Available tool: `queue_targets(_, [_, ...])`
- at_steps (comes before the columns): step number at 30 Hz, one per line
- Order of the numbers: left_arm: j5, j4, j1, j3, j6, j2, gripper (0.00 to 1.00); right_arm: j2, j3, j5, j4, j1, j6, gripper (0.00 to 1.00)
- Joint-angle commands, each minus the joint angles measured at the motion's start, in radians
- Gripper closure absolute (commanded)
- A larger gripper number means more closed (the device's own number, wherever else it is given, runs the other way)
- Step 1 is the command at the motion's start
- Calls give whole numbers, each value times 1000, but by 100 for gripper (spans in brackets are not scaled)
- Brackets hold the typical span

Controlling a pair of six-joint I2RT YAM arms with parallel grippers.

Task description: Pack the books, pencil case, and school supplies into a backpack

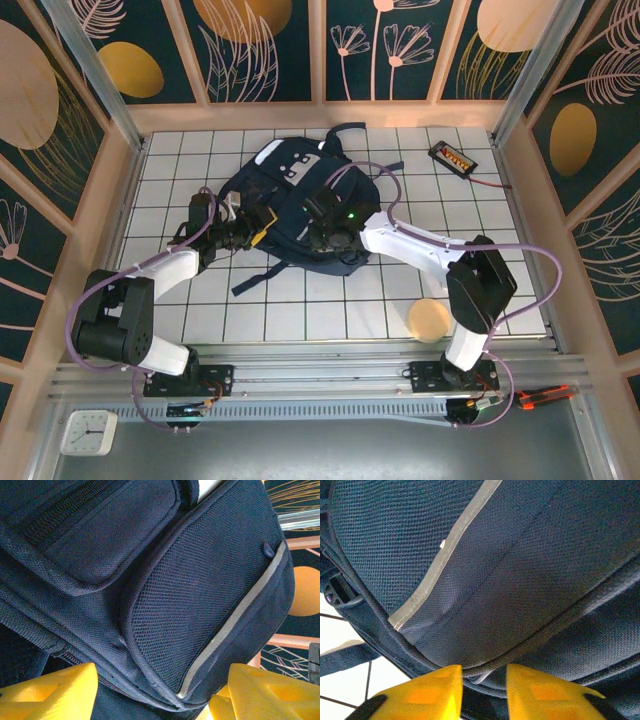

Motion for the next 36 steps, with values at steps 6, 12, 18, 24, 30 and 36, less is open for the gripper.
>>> queue_targets(6, [6, 13, 3, -10, -7, -11, 30, -22, -37, -7, -8, 33, -24, 61])
queue_targets(12, [4, 7, 3, -18, -8, -21, 30, -54, -107, -48, 35, 32, -7, 63])
queue_targets(18, [2, -1, 3, -27, -7, -33, 29, -31, -98, -11, 64, 28, 0, 61])
queue_targets(24, [5, -17, 3, -26, 5, -41, 29, 26, -4, -13, 47, 13, 5, 61])
queue_targets(30, [4, -5, 3, -48, -6, -55, 28, 46, 47, 38, -17, 9, 46, 64])
queue_targets(36, [9, 0, 3, -59, -4, -55, 28, 73, 120, 71, -86, 9, 82, 66])
